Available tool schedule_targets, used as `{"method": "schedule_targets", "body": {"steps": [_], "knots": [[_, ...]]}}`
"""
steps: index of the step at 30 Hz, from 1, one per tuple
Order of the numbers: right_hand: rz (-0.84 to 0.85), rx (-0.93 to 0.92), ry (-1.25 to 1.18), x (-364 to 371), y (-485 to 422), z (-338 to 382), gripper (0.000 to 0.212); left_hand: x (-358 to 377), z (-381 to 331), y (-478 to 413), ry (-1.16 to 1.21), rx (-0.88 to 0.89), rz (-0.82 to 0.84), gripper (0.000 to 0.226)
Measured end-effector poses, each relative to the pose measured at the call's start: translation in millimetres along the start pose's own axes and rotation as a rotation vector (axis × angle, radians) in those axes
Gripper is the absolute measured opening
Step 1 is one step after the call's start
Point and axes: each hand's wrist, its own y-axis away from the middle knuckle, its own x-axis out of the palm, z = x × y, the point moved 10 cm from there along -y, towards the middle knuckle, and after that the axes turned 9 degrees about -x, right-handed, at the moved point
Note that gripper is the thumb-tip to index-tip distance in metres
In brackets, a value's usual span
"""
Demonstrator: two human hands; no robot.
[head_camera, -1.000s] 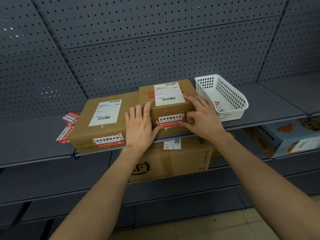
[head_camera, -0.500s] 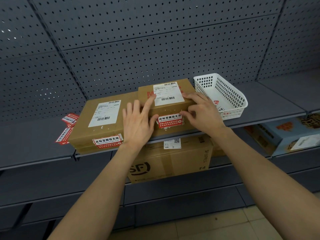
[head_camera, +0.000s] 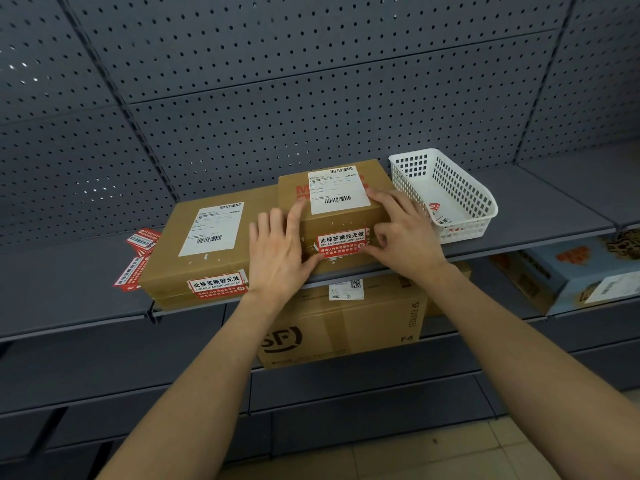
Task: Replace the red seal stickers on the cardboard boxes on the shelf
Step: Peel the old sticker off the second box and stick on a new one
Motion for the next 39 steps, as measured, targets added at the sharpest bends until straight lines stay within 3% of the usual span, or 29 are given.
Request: {"method": "schedule_targets", "body": {"steps": [5,10,13,17,26,30,39], "knots": [[-0.002,-0.008,0.007,0.7,1.6,0.0,0.047,7.0,-1.4,3.1,-0.023,0.039,-0.014,0.1],[-0.021,0.025,0.026,1.3,3.9,4.0,0.052,1.0,-5.7,6.3,0.009,0.022,-0.024,0.107],[-0.072,0.087,0.088,5.9,5.4,11.9,0.064,-1.6,-16.3,7.3,-0.033,-0.042,-0.022,0.106],[-0.059,0.175,0.14,14.2,3.2,13.1,0.063,4.5,-28.9,7.3,-0.083,-0.038,-0.009,0.098],[-0.001,0.033,0.069,1.7,4.7,3.6,0.043,6.1,-11.2,6.3,-0.083,-0.002,-0.009,0.105],[-0.084,0.013,-0.084,-7.9,2.9,-2.2,0.053,0.3,-4.8,3.3,0.018,-0.003,-0.041,0.092],[-0.071,0.052,-0.11,-9.1,-5.8,-7.9,0.054,-5.6,-1.8,-2.9,0.1,-0.058,-0.059,0.078]]}}
